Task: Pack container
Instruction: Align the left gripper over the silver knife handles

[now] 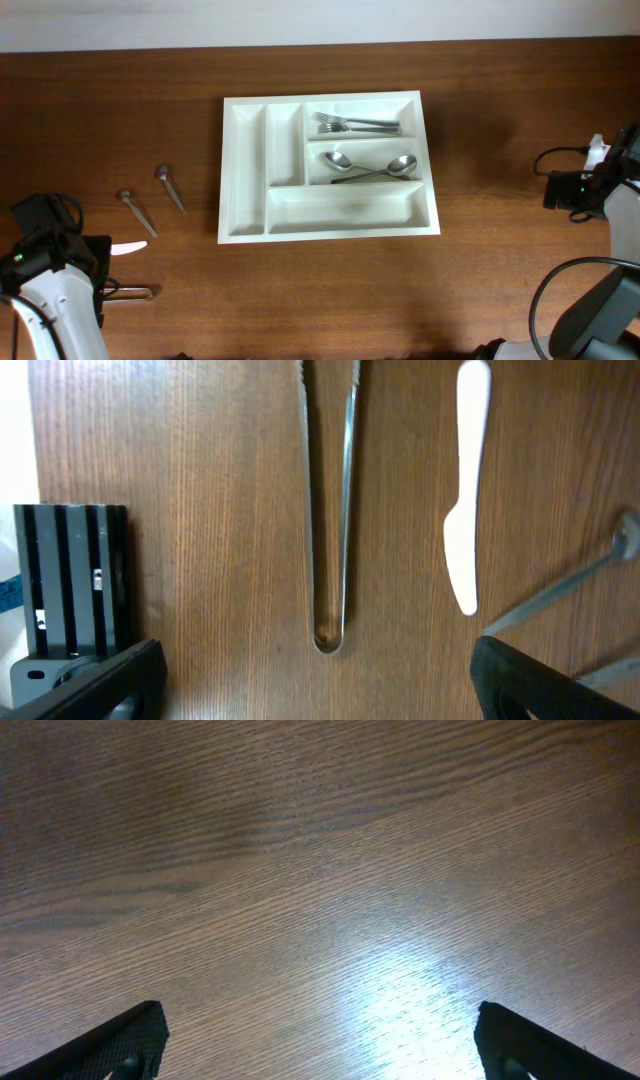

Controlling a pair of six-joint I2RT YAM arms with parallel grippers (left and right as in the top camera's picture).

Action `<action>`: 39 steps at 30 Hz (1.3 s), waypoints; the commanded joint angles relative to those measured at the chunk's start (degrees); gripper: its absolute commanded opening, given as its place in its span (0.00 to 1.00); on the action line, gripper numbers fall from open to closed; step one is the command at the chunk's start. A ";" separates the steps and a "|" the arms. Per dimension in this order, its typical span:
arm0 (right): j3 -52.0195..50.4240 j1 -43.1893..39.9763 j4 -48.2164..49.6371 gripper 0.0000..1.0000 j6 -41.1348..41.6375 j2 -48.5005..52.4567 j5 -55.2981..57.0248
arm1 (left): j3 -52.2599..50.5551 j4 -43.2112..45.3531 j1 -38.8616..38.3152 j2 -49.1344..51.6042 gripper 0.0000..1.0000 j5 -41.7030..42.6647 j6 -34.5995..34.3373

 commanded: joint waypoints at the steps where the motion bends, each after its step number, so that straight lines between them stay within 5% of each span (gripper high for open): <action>1: -0.17 0.00 0.13 0.99 0.83 -0.11 0.50 | -0.33 0.15 0.42 -0.46 0.99 1.16 2.19; 10: -0.17 0.00 0.13 0.99 0.83 -0.11 0.50 | -7.50 9.16 5.16 -0.70 0.99 2.82 10.36; 28: -0.17 0.00 0.13 0.99 0.83 -0.11 0.50 | -9.22 14.62 7.74 14.51 0.99 2.25 5.55; 39: -0.17 0.00 0.13 0.99 0.83 -0.11 0.50 | -9.77 20.04 8.66 17.44 0.99 5.16 10.49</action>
